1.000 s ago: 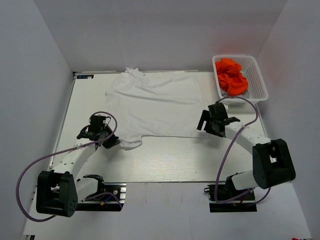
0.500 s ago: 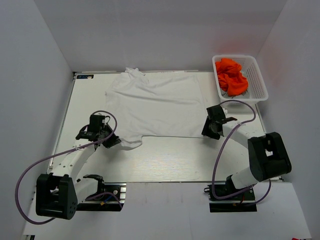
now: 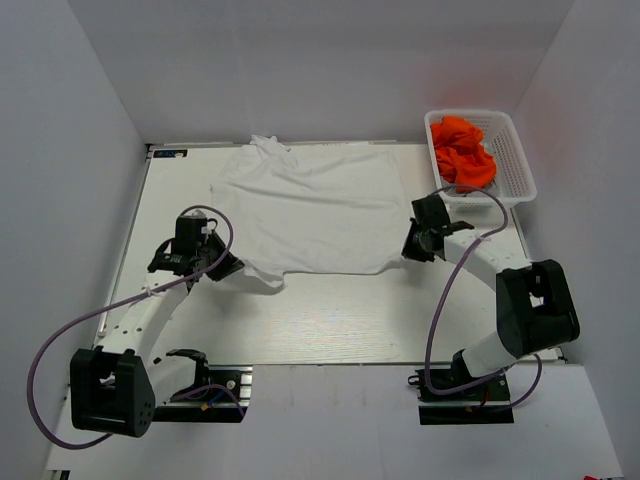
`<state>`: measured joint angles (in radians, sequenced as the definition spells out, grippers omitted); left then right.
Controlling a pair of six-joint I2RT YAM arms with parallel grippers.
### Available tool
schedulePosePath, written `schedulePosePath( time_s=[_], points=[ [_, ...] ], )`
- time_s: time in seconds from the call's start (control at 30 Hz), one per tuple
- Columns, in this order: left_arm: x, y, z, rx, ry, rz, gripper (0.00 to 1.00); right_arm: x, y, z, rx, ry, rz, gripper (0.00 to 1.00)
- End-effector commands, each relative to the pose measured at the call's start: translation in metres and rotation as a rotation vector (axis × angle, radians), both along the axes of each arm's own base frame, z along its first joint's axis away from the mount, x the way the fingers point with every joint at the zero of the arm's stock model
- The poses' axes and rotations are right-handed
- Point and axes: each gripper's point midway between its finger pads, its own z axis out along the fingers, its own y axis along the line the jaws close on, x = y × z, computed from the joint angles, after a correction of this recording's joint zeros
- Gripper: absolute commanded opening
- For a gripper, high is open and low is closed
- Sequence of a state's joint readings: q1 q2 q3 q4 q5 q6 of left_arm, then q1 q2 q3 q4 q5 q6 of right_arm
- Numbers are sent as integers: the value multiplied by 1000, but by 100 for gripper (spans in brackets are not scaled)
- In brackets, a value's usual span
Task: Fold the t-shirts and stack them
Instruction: Grap the side of the flattened tshirt closest away from the robot with both arms, then fold the flattened tshirt in 1/3 of the way
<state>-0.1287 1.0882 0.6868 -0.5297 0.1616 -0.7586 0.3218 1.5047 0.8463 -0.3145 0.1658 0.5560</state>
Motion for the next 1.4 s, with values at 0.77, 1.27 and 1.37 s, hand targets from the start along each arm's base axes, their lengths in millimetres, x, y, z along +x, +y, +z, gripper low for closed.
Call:
schedulePosePath(
  time_s=[0.77,1.27,1.37],
  points=[
    [187,43,74,200,-228,218,0,149,17,73,83,-136,-29,0],
    [277,59,39,332,-232,215,24,206,18,61,91,-178,-66,10],
    [293,62,35,357,-159,182,100,210,25,67,99,-184,-30,40]
  ],
)
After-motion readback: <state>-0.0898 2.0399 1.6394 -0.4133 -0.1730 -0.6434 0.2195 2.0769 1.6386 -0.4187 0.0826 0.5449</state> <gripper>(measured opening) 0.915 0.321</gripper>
